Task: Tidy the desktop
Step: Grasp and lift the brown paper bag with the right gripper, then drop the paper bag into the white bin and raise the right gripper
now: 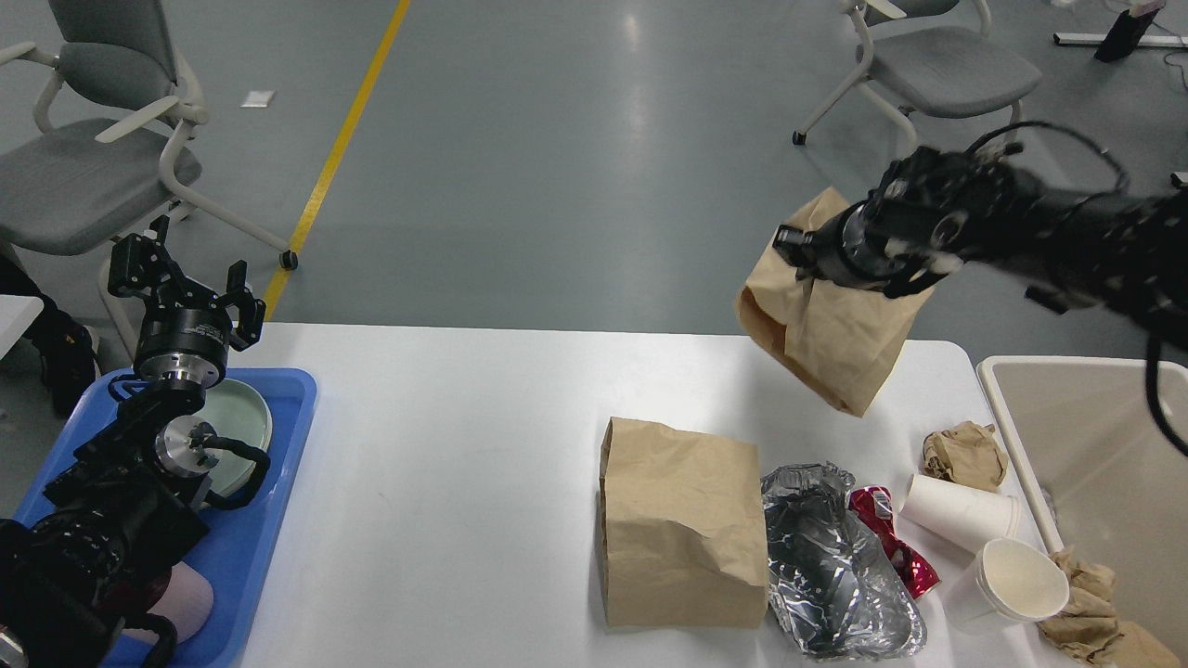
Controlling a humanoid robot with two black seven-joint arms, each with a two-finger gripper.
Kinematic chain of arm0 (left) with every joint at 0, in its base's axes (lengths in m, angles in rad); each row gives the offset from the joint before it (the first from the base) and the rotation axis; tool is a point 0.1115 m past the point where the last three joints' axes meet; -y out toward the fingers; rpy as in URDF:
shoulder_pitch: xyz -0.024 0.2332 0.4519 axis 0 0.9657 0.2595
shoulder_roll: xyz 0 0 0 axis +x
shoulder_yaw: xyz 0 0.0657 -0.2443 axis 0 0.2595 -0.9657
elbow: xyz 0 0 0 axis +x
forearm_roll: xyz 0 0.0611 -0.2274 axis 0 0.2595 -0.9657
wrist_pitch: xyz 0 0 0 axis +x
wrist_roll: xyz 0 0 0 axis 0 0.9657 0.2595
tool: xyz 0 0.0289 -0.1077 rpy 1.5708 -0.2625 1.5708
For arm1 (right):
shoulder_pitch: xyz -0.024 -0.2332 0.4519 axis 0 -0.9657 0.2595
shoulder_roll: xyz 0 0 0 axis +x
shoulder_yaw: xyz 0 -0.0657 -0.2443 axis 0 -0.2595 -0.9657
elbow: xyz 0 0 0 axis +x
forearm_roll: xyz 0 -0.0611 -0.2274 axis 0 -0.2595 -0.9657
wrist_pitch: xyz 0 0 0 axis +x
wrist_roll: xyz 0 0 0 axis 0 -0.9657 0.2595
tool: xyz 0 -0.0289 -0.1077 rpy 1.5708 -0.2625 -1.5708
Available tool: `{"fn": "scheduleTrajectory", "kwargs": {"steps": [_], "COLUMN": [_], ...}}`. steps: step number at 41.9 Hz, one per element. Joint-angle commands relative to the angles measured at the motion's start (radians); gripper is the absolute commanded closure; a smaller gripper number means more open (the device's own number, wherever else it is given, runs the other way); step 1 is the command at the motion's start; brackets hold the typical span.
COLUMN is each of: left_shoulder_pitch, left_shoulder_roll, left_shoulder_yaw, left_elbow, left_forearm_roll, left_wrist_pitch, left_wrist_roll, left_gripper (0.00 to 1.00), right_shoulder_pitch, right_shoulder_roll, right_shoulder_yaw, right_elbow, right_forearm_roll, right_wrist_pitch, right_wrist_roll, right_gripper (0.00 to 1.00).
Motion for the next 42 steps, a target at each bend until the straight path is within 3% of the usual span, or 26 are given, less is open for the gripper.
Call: {"fn": "scheduleTrajectory", "kwargs": {"steps": [1, 7, 11, 18, 25, 33, 42], "left_shoulder_pitch": [0.0, 0.0, 0.0, 0.0, 0.0, 0.0, 0.0], "left_shoulder_roll": [0.0, 0.0, 0.0, 0.0, 0.0, 0.0, 0.0], "left_shoulder_yaw": [0.0, 0.0, 0.0, 0.0, 0.0, 0.0, 0.0], "left_elbow": [0.0, 0.0, 0.0, 0.0, 0.0, 0.0, 0.0], "left_forearm_roll": [0.0, 0.0, 0.0, 0.0, 0.0, 0.0, 0.0], "left_wrist_pitch": [0.0, 0.0, 0.0, 0.0, 0.0, 0.0, 0.0], "left_wrist_roll": [0.001, 0.0, 0.0, 0.0, 0.0, 0.0, 0.0], "left_gripper": [0.03, 0.03, 0.03, 0.03, 0.03, 0.03, 0.03], "right_shoulder_pitch": [0.141, 0.325, 0.384, 0.378, 0.358, 0.148, -0.179], "right_shoulder_roll": [-0.116, -0.257, -0.291, -0.348, -0.507, -0.648, -0.679], "right_shoulder_yaw": [0.028, 0.038, 0.037, -0.001, -0.15, -0.173, -0.135], "right_elbow": [0.077, 0.142, 0.145, 0.131, 0.119, 0.058, 0.035], "right_forearm_roll": [0.0, 0.0, 0.0, -0.014, -0.012, -0.02, -0.017], "right_wrist_pitch": [0.026, 0.159, 0.212, 0.204, 0.195, 0.097, -0.043], "right_wrist_roll": [0.001, 0.001, 0.001, -0.001, -0.002, -0.002, -0.001], "right_gripper": [1.0, 1.0, 1.0, 1.0, 1.0, 1.0, 1.0]}}
